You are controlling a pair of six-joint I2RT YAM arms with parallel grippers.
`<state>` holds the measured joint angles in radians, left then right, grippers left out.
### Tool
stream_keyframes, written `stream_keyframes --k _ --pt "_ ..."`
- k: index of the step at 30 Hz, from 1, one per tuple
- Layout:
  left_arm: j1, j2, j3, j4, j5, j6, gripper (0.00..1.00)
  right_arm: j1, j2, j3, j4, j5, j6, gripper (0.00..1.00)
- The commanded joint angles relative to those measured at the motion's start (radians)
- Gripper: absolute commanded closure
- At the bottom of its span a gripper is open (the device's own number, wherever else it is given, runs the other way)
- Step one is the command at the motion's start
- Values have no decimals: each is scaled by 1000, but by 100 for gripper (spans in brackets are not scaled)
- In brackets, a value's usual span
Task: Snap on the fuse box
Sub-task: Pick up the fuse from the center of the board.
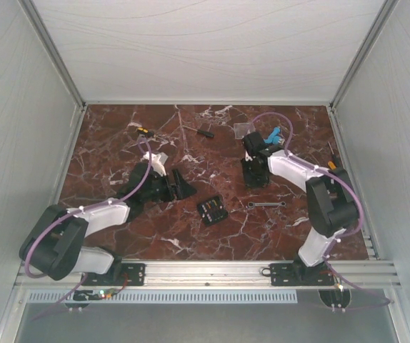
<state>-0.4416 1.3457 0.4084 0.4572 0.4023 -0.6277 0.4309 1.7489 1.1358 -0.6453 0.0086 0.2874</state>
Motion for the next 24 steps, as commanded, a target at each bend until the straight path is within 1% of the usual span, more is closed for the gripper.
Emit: stream_keyframes --k 1,6,9,11,12,16,21,24 --pt "-49 -56 -11 175 11 -50 16 26 -135 -26 113 -102 104 92" --pt "-146 -81 -14 267 -105 -57 25 88 -237 -60 192 -148 192 92" --pt "-177 -88 -33 351 -151 -58 34 123 -299 -102 263 -168 255 92" --pt "-208 -92 -42 407 -196 -46 42 142 -342 -137 324 -189 297 92" --pt "-235 -94 -46 436 -224 -35 44 153 -361 -149 355 -193 314 92" --pt "-297 -79 -44 503 -299 15 48 206 -412 -178 414 -186 361 92" --pt "-321 -55 -48 551 -299 29 53 224 -431 -192 439 -190 383 92" --pt "-339 -43 -51 560 -322 42 56 228 -449 -208 460 -197 396 93"
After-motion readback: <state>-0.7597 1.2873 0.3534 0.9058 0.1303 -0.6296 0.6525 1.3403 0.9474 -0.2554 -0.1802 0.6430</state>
